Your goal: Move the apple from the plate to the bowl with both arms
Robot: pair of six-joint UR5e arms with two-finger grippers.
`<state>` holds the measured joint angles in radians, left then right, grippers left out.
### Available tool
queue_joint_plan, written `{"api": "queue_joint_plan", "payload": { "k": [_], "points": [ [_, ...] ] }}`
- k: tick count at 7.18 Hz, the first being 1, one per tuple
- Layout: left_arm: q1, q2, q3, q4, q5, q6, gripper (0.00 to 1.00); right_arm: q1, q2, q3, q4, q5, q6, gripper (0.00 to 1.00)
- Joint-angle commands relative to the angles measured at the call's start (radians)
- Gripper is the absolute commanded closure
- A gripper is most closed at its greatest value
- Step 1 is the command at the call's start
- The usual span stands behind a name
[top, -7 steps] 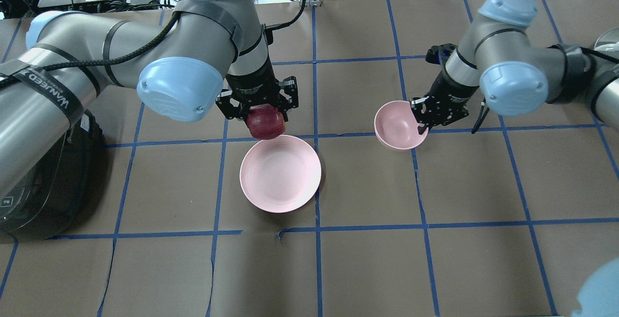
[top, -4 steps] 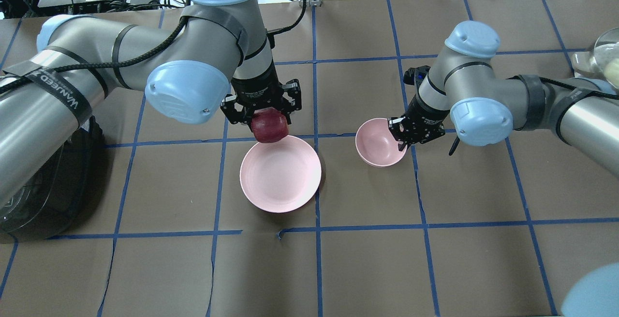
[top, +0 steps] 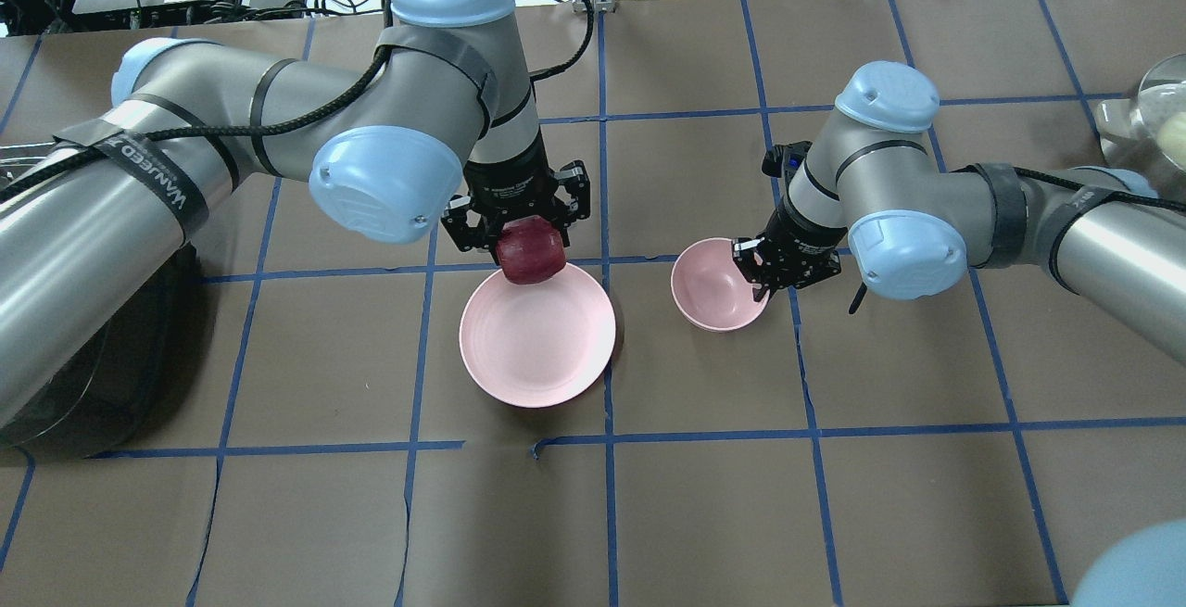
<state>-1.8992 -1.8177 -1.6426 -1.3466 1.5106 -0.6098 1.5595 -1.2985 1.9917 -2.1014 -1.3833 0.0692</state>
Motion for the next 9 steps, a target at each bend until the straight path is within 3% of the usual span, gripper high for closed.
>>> {"api": "queue_joint_plan", "payload": {
  "k": [1, 2, 3, 4, 5, 7, 9],
  "points": [
    [-0.04, -0.012, 0.003, 0.05, -0.001, -0.05, 1.0, 0.001, -0.007, 0.001, 0.043, 0.023, 0.001, 0.35],
    [-0.063, -0.015, 0.001, 0.055, -0.001, -0.079, 1.0, -0.001, -0.016, -0.001, 0.043, 0.014, 0.001, 0.11],
    [-0.069, -0.02, 0.001, 0.056, -0.001, -0.117, 1.0, -0.004, -0.028, -0.01, 0.04, 0.007, 0.001, 0.0],
    [-0.072, -0.022, 0.001, 0.057, -0.003, -0.122, 1.0, -0.024, -0.039, -0.042, 0.041, 0.0, 0.0, 0.0],
    [-0.101, -0.04, 0.004, 0.088, -0.016, -0.192, 1.0, -0.039, -0.051, -0.113, 0.075, -0.084, -0.005, 0.0],
    [-0.181, -0.113, 0.007, 0.271, -0.043, -0.429, 1.0, -0.134, -0.057, -0.218, 0.162, -0.145, -0.046, 0.0],
    [-0.234, -0.208, 0.01, 0.438, -0.073, -0.505, 1.0, -0.208, -0.131, -0.225, 0.211, -0.152, -0.104, 0.0]
  ]
}}
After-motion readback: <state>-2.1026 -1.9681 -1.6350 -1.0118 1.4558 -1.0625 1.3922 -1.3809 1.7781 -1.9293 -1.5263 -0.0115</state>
